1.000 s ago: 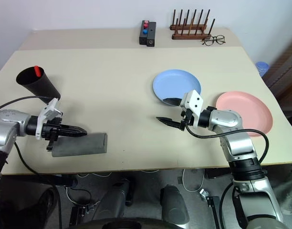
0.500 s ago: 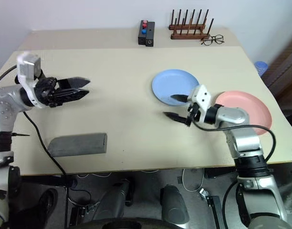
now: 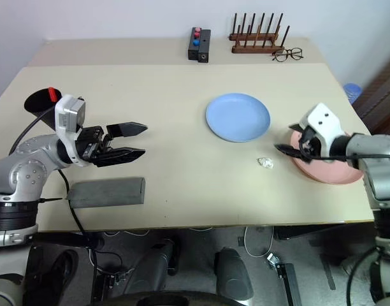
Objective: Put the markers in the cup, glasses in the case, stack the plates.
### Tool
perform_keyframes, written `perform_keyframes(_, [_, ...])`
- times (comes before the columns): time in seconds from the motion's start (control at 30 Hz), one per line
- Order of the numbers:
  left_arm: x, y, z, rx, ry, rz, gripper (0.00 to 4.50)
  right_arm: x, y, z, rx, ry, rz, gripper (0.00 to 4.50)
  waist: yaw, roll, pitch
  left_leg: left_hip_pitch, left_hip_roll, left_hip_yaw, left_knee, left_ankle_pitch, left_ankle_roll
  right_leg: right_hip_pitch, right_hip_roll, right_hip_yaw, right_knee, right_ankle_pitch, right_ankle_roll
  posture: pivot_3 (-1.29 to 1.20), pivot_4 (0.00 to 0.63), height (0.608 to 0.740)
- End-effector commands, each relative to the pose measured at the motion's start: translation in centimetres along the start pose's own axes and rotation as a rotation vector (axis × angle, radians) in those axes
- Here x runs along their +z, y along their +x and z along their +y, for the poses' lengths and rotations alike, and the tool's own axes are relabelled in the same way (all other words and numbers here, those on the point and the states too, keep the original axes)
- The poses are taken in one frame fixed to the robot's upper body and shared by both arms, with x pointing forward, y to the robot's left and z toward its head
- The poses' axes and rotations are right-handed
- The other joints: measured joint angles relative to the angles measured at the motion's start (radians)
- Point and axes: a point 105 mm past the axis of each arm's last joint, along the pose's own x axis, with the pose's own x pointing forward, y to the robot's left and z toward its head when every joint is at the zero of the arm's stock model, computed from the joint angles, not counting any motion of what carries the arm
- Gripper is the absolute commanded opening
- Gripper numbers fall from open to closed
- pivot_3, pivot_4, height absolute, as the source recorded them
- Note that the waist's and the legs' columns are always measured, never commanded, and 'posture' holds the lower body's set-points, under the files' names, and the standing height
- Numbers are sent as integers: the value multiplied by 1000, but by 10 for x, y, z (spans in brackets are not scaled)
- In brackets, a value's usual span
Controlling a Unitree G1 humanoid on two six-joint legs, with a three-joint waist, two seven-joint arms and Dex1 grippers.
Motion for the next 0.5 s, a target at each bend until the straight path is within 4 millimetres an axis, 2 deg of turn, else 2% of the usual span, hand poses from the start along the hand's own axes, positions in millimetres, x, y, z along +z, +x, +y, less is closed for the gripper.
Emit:
perform_keyframes(0.03, [4, 4, -7, -41, 54, -12, 4458, -16, -12, -14, -65, -33, 110, 3564, -5, 0, 0, 0, 0, 0, 0, 0, 0, 0, 0, 0, 0, 0, 0, 0, 150, 735])
perform_keyframes(0.13, [-1, 6, -8, -44, 79, 2, 4458, -35, -15, -6, -22, 25, 184, 3564, -5, 1, -1, 0, 0, 0, 0, 0, 0, 0, 0, 1, 0, 0, 0, 0, 150, 735])
perform_keyframes(0.23, [-5, 6, -9, -50, 122, 30, 4458, -59, -15, -7, -41, 31, 282, 3564, -4, 1, -1, 0, 0, 0, -1, 0, 0, 0, 1, 1, 0, 0, 0, 0, 150, 735])
perform_keyframes(0.33, [-9, 6, -11, -62, 127, 56, 4500, -74, -16, -2, -13, 75, 345, 2680, -3, 1, -1, 1, 0, 1, 0, 0, 0, 0, 0, 1, 0, 0, 0, 0, 150, 735])
perform_keyframes(0.43, [-11, 4, -11, -66, 102, 60, 4500, -61, -11, -4, -18, 73, 291, 1271, 0, 1, -1, 2, 0, 0, 0, 0, 0, 2, 0, 0, -1, 0, 0, 0, 150, 735])
perform_keyframes(0.5, [-11, 2, -9, -49, 117, 64, 4500, -46, -7, -13, -55, 47, 247, 300, -3, 1, -1, 2, 0, 0, 1, 0, 0, 3, 0, 0, -1, 0, 0, 0, 150, 735])
